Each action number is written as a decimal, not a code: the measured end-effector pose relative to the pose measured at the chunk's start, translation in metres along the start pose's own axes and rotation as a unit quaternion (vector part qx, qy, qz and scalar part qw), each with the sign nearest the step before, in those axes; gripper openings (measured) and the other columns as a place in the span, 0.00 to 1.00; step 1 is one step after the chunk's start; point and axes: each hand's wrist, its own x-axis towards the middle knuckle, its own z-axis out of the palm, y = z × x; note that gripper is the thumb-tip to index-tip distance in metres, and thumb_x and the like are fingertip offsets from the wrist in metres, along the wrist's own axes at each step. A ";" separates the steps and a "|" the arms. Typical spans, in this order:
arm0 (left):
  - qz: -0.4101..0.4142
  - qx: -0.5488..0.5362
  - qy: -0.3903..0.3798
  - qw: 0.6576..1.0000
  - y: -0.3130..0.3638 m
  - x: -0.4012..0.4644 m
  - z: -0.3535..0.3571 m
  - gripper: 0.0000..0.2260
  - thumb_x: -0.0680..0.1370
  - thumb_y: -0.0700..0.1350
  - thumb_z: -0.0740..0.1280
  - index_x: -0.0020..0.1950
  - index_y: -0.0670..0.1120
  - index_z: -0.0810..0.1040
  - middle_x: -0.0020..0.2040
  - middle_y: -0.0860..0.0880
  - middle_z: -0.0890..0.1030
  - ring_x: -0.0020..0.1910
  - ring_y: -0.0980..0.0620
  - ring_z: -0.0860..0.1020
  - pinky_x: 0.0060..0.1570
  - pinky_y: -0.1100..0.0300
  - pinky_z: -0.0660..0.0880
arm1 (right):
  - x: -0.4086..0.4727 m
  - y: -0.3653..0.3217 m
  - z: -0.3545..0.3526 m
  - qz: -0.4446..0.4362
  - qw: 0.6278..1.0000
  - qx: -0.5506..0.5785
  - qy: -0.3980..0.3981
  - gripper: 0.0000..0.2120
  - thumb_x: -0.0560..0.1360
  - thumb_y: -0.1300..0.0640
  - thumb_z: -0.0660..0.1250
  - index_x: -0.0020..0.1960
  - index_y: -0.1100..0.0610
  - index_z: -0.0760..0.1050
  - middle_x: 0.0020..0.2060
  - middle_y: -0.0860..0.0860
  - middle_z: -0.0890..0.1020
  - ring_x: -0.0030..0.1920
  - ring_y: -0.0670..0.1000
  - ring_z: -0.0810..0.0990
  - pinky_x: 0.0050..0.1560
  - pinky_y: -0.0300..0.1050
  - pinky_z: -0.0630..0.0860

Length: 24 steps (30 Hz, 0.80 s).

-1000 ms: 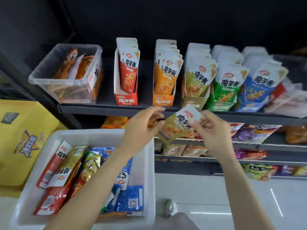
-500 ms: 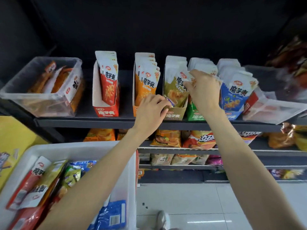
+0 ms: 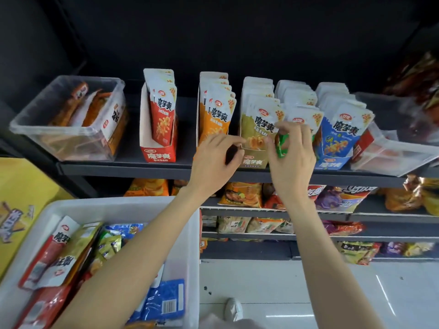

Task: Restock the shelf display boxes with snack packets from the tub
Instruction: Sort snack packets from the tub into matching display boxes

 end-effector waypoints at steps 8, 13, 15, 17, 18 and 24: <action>-0.151 -0.076 0.117 0.979 -0.028 -0.121 -0.092 0.09 0.78 0.45 0.60 0.50 0.43 0.78 0.44 0.55 0.78 0.43 0.63 0.75 0.46 0.70 0.71 | -0.100 -0.082 0.026 0.020 0.919 0.185 -0.348 0.05 0.75 0.60 0.66 0.50 0.54 0.78 0.42 0.45 0.81 0.41 0.42 0.78 0.42 0.36 0.76; -0.273 0.152 -0.100 0.945 -0.093 -0.212 -0.137 0.13 0.71 0.50 0.65 0.52 0.46 0.80 0.48 0.48 0.81 0.50 0.45 0.78 0.48 0.56 0.74 | -0.146 -0.118 0.082 -0.033 0.836 0.128 -0.533 0.07 0.77 0.56 0.63 0.52 0.53 0.78 0.47 0.47 0.81 0.48 0.49 0.79 0.50 0.49 0.75; -0.305 0.202 -0.197 0.910 -0.107 -0.235 -0.152 0.16 0.68 0.48 0.72 0.55 0.47 0.80 0.52 0.44 0.81 0.52 0.39 0.78 0.48 0.51 0.76 | -0.160 -0.133 0.104 -0.031 0.804 0.103 -0.585 0.09 0.77 0.55 0.64 0.55 0.54 0.78 0.50 0.50 0.82 0.51 0.52 0.79 0.53 0.48 0.74; -0.322 0.188 -0.286 0.883 -0.111 -0.248 -0.166 0.24 0.66 0.56 0.70 0.61 0.50 0.77 0.56 0.45 0.80 0.56 0.40 0.76 0.52 0.50 0.75 | -0.172 -0.148 0.122 -0.032 0.771 0.072 -0.632 0.11 0.77 0.51 0.65 0.56 0.54 0.77 0.51 0.53 0.82 0.53 0.55 0.78 0.53 0.51 0.75; -0.323 0.177 -0.318 0.873 -0.112 -0.252 -0.170 0.29 0.65 0.61 0.65 0.63 0.51 0.76 0.57 0.47 0.79 0.58 0.42 0.75 0.54 0.51 0.74 | -0.179 -0.155 0.128 -0.047 0.748 0.046 -0.660 0.13 0.76 0.48 0.65 0.54 0.55 0.78 0.49 0.54 0.81 0.53 0.57 0.78 0.53 0.51 0.74; -0.279 0.154 -0.332 0.888 -0.116 -0.263 -0.176 0.29 0.66 0.61 0.67 0.65 0.51 0.76 0.61 0.48 0.78 0.61 0.44 0.74 0.59 0.52 0.69 | -0.213 -0.170 0.126 -0.114 0.636 -0.031 -0.763 0.20 0.72 0.44 0.70 0.46 0.63 0.76 0.39 0.56 0.78 0.46 0.57 0.77 0.40 0.49 0.71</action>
